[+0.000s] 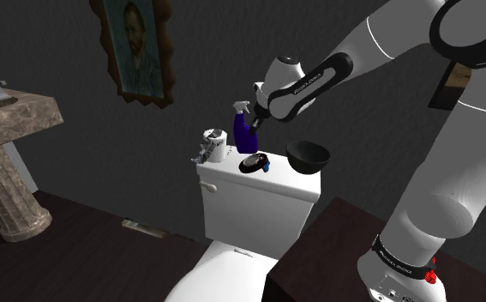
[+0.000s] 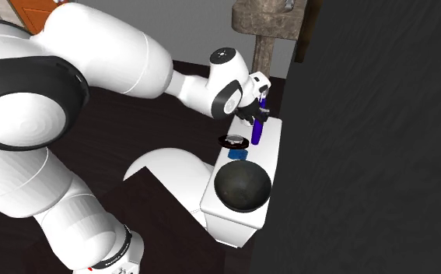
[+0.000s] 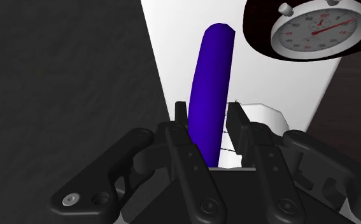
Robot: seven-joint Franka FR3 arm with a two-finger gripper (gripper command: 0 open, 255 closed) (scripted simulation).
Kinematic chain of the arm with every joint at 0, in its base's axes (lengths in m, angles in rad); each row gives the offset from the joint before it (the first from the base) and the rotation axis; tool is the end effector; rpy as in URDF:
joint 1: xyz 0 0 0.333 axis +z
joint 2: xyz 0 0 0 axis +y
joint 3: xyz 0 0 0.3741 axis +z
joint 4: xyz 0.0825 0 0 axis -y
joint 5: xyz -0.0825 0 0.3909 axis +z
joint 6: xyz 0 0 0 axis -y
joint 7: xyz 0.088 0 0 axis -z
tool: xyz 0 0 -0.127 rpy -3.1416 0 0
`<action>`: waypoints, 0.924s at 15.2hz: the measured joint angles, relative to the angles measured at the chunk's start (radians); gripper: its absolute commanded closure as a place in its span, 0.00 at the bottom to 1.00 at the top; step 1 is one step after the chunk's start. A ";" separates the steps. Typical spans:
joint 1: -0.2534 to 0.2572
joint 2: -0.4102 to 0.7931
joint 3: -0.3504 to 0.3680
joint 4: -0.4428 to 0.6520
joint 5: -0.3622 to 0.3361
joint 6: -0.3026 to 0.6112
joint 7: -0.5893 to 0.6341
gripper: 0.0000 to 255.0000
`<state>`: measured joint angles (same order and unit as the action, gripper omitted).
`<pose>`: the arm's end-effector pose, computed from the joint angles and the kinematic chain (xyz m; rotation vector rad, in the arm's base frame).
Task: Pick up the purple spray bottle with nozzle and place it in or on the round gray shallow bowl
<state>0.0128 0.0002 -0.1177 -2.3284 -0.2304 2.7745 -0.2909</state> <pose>0.5545 -0.0500 0.4210 2.8155 0.5452 0.5974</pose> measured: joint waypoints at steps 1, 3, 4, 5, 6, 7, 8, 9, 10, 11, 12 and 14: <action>0.001 -0.007 0.001 0.007 0.005 -0.013 -0.005 1.00; 0.002 -0.023 0.002 0.017 0.012 -0.040 -0.012 1.00; 0.002 -0.032 0.002 0.024 0.016 -0.055 -0.018 1.00; 0.003 -0.039 0.002 0.030 0.019 -0.068 -0.020 1.00; 0.003 -0.049 0.002 0.031 0.022 -0.080 -0.024 1.00; 0.004 -0.056 0.002 0.039 0.026 -0.095 -0.029 1.00; 0.005 -0.059 0.003 0.049 0.029 -0.108 -0.032 1.00; 0.005 -0.070 0.003 0.053 0.031 -0.122 -0.035 1.00; 0.006 -0.076 0.003 0.058 0.034 -0.132 -0.039 1.00; 0.006 -0.082 0.003 0.064 0.036 -0.145 -0.041 1.00; 0.007 -0.089 0.004 0.073 0.039 -0.161 -0.043 1.00; 0.009 -0.101 0.005 0.088 0.043 -0.188 -0.047 1.00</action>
<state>0.0216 -0.1007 -0.1126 -2.2401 -0.1876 2.5865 -0.3384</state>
